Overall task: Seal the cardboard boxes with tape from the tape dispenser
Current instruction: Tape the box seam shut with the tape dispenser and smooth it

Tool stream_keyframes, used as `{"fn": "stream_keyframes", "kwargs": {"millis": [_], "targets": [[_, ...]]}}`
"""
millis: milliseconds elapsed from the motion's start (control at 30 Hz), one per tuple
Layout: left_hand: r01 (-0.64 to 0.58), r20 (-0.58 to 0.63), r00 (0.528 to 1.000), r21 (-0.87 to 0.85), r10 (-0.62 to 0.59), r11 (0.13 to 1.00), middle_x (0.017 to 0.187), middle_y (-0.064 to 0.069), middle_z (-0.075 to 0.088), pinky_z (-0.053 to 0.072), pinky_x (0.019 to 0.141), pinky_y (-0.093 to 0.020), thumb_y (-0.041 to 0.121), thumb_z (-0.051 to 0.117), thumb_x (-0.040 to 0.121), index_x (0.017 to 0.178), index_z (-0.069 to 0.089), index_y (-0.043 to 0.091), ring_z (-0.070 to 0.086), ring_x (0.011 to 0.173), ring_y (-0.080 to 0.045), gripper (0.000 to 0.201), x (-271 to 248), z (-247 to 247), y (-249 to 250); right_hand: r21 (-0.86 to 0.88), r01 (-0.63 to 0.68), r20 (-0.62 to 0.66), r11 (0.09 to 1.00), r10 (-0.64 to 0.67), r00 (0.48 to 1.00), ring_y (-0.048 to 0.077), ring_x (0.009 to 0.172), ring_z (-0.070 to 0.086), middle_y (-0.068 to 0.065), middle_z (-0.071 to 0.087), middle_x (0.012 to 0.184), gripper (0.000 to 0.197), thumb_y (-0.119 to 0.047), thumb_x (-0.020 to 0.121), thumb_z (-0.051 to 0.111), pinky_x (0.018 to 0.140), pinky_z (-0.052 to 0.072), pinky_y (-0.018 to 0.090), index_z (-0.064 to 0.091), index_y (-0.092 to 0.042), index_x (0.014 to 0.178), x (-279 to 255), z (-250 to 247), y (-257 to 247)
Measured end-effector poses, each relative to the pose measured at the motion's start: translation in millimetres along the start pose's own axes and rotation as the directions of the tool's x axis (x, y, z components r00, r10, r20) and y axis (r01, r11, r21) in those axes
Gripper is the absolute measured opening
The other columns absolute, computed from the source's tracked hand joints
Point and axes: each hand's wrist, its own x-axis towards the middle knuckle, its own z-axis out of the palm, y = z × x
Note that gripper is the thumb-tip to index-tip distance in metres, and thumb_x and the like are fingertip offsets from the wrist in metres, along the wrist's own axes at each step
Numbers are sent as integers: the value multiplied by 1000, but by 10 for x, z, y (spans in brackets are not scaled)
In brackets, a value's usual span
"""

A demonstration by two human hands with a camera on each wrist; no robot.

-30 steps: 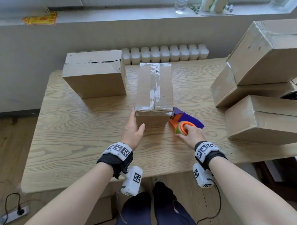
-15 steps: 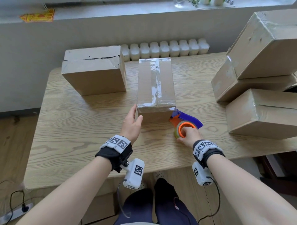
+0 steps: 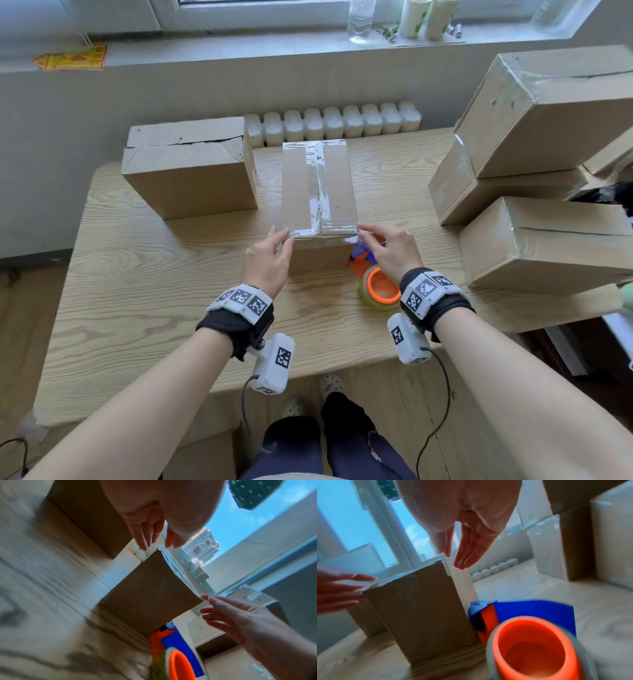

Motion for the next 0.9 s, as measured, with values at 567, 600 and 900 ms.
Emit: {"fn": "stream_keyframes", "kwargs": {"millis": [567, 600, 900], "targets": [[-197, 46, 980, 403, 195, 894, 80, -3, 74, 53, 77, -34, 29, 60, 87, 105, 72, 25, 66, 78, -22, 22, 188, -135, 0, -198, 200, 42, 959, -196, 980, 26, 86, 68, 8, 74, 94, 26, -2, 76, 62, 81, 54, 37, 74, -8, 99, 154, 36, 61], [-206, 69, 978, 407, 195, 890, 74, -2, 73, 53, 73, -31, 23, 58, 85, 105, 72, 26, 65, 70, -20, 24, 194, -165, 2, -208, 214, 94, 954, -198, 976, 26, 89, 68, 8, 73, 96, 32, 3, 75, 58, 84, 54, 37, 73, -7, 101, 167, -8, 66], [-266, 226, 956, 390, 188, 882, 86, -7, 74, 53, 81, -34, 27, 63, 88, 102, 73, 22, 69, 85, -21, 18, 346, -301, -2, -215, 176, 159, 961, -144, 977, 21, 94, 69, 8, 74, 99, 22, -18, 80, 74, 88, 52, 35, 74, -10, 101, 296, -63, 42]]}}
